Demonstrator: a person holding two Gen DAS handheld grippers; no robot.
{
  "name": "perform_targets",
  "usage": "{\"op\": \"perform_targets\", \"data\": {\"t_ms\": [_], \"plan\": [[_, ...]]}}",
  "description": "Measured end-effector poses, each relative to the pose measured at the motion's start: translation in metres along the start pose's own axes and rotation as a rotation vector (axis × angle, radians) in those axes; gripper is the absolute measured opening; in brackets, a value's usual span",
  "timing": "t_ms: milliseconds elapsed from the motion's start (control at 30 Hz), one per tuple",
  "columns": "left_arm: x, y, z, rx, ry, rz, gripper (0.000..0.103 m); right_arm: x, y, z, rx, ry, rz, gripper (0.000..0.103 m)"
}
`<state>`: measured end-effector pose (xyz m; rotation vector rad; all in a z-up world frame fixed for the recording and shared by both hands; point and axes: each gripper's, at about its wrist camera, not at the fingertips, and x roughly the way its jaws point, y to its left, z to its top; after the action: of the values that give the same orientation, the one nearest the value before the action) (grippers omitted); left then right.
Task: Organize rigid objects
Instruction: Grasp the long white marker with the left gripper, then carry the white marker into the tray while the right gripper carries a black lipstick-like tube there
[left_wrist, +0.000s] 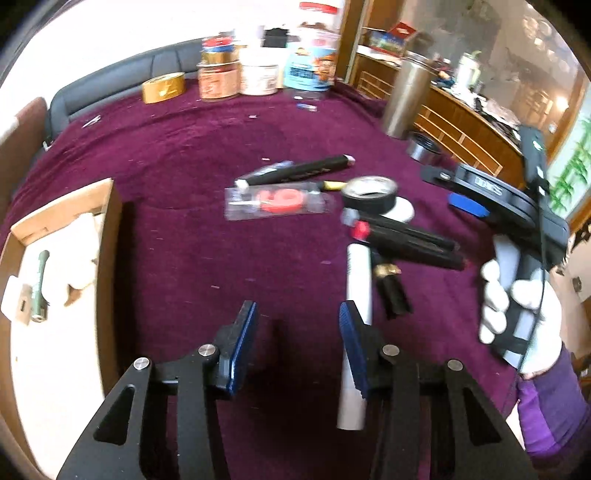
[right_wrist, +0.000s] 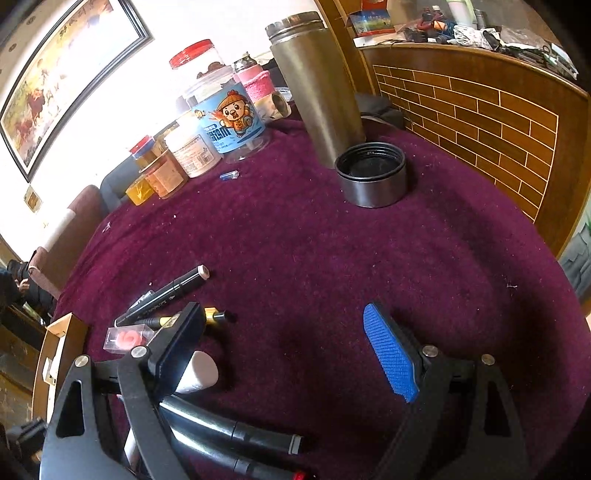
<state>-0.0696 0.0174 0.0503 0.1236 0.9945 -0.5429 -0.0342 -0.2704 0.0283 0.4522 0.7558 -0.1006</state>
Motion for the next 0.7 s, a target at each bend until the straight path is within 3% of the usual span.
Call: {"op": "perform_targets", "data": {"t_ms": [133, 233, 267, 367, 500, 633, 667, 700], "plan": [[0.021, -0.028, -0.001, 0.08, 0.019, 0.029, 0.041, 0.0, 0.0, 0.0, 0.001, 0.002, 0.0, 0.088], [0.041, -0.047, -0.003, 0.136, 0.032, 0.093, 0.041, 0.001, 0.0, 0.0, 0.004, 0.005, 0.002, 0.088], [0.04, -0.052, -0.005, 0.155, 0.001, 0.117, 0.04, 0.001, 0.0, 0.0, 0.005, 0.006, 0.003, 0.088], [0.034, -0.047, -0.01, 0.123, 0.013, 0.084, 0.011, 0.001, -0.001, 0.0, 0.011, 0.009, 0.006, 0.088], [0.021, -0.019, -0.018, 0.042, 0.006, 0.14, 0.011, 0.003, -0.003, 0.001, 0.022, 0.019, 0.008, 0.088], [0.017, 0.006, -0.017, -0.065, 0.001, 0.131, 0.012, 0.004, -0.003, 0.001, 0.022, 0.019, 0.007, 0.088], [0.019, 0.003, -0.015, -0.065, -0.001, 0.135, 0.015, 0.004, -0.003, 0.001, 0.022, 0.019, 0.006, 0.088], [0.02, 0.0, -0.014, -0.058, -0.006, 0.134, 0.027, 0.004, -0.003, 0.001, 0.023, 0.018, 0.004, 0.088]]}}
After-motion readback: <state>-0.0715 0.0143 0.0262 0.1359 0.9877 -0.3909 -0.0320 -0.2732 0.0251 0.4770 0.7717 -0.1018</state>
